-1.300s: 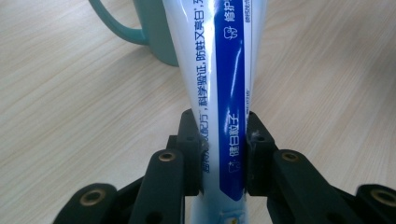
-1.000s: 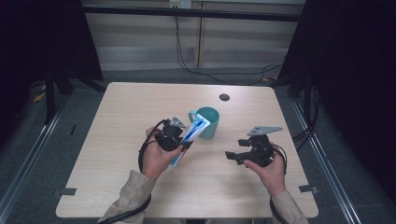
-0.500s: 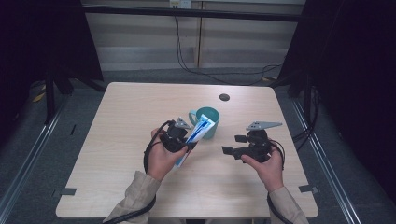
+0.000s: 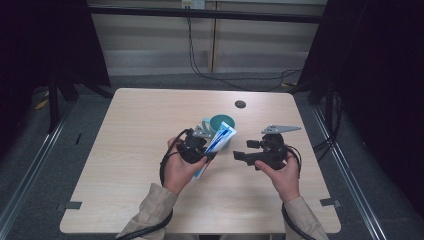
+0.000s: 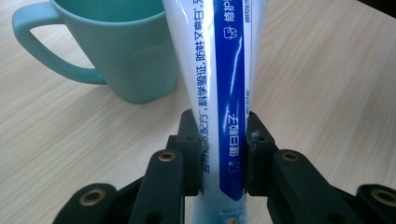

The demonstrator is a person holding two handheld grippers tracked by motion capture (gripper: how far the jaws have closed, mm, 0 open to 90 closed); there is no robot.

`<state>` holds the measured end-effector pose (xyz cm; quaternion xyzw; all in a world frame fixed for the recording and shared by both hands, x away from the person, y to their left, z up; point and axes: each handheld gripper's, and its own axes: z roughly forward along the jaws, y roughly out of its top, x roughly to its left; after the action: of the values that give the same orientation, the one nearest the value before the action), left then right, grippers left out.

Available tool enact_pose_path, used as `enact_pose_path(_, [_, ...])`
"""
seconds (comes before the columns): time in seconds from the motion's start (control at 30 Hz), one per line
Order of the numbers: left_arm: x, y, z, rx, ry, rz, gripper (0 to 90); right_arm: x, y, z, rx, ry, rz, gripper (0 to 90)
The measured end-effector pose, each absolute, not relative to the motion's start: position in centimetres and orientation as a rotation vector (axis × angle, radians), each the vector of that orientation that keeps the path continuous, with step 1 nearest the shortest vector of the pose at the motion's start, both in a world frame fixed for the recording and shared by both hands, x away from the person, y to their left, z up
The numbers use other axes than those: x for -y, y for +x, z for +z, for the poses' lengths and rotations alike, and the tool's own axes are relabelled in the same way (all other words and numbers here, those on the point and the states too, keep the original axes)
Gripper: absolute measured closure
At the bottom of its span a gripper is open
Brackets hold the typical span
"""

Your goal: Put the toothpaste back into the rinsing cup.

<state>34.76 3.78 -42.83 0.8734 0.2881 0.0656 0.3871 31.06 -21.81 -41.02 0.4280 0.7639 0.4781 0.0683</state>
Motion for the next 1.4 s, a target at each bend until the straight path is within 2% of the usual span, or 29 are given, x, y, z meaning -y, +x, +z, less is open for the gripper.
enact_pose_path(0.67, [-3.4, 34.3, -42.4, -0.699, 2.217, 0.171, 73.4, 20.1, 32.2, -40.5, -2.25, 1.331, 1.511, 21.3])
enact_pose_path(0.77, [-3.3, 34.2, -42.3, -0.696, 2.205, 0.182, 73.4, 20.1, 32.4, -40.6, -2.242, 1.333, 1.532, 23.7])
enact_pose_path(0.8, [-3.3, 34.1, -42.2, -0.695, 2.201, 0.185, 73.3, 20.1, 32.7, -40.7, -2.232, 1.333, 1.566, 28.7])
enact_pose_path(1.4, [-2.4, 33.7, -41.8, -0.668, 2.187, 0.2, 73.3, 19.3, 33.3, -40.6, -2.206, 1.398, 1.621, 31.7])
